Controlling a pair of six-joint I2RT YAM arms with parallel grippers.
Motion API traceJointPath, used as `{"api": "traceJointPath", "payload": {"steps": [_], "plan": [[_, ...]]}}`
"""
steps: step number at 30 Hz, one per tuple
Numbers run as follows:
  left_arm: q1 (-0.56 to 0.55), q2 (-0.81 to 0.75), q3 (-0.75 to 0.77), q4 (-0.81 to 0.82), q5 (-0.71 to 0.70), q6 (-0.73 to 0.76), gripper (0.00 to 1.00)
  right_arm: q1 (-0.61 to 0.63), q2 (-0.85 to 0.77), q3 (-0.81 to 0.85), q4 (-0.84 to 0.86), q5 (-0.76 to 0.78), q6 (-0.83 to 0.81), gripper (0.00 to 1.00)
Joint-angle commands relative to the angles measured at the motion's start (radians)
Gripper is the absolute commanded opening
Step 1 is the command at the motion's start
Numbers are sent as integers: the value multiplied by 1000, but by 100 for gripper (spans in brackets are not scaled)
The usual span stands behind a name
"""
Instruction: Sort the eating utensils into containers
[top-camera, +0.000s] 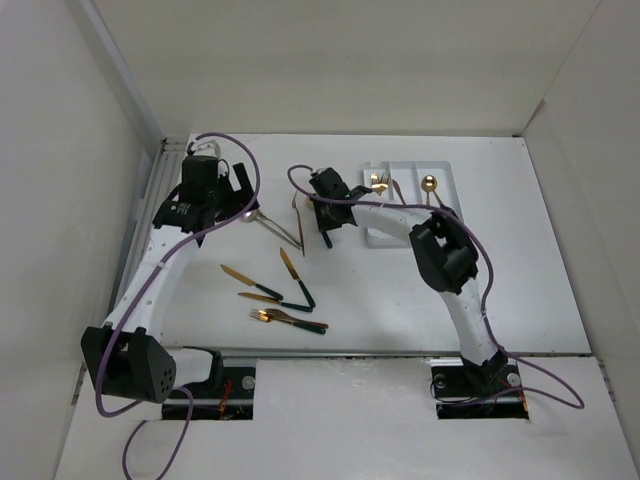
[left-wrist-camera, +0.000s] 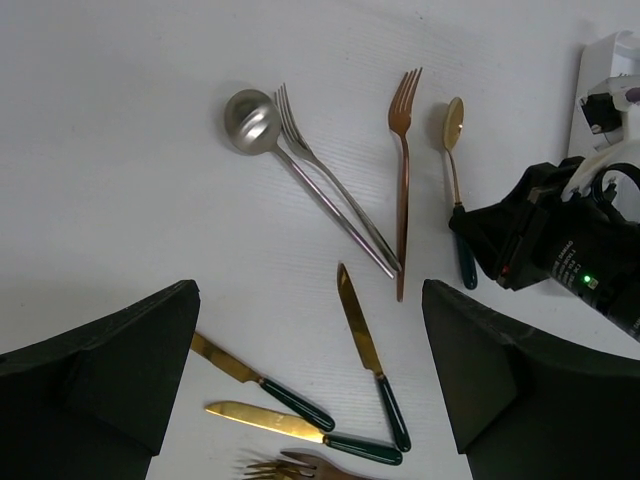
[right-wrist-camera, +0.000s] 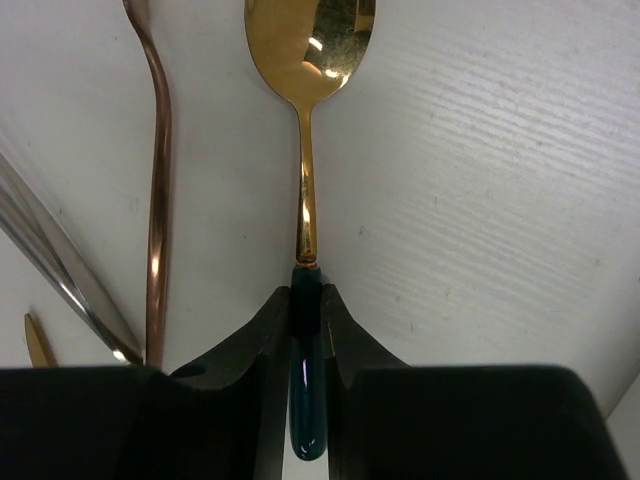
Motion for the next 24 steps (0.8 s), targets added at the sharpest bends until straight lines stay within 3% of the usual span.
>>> {"api": "traceJointPath", "payload": {"steps": [1, 7, 12, 17, 24], "plan": [[11, -4, 14, 16, 32, -21, 92, -27, -92, -25, 26, -58, 15, 0], [20, -4, 14, -3, 14, -5, 89, -217, -362, -130, 138, -158, 67, 0], [20, 12, 27, 7, 32, 92, 76, -420, -512, -218, 94, -167, -21, 0], [-28, 167, 185, -27, 32, 181, 76, -587, -512, -249, 12, -165, -189, 0], [-127, 382, 360, -20, 134, 230, 77, -650, -361, -209, -67, -155, -310, 0]]}}
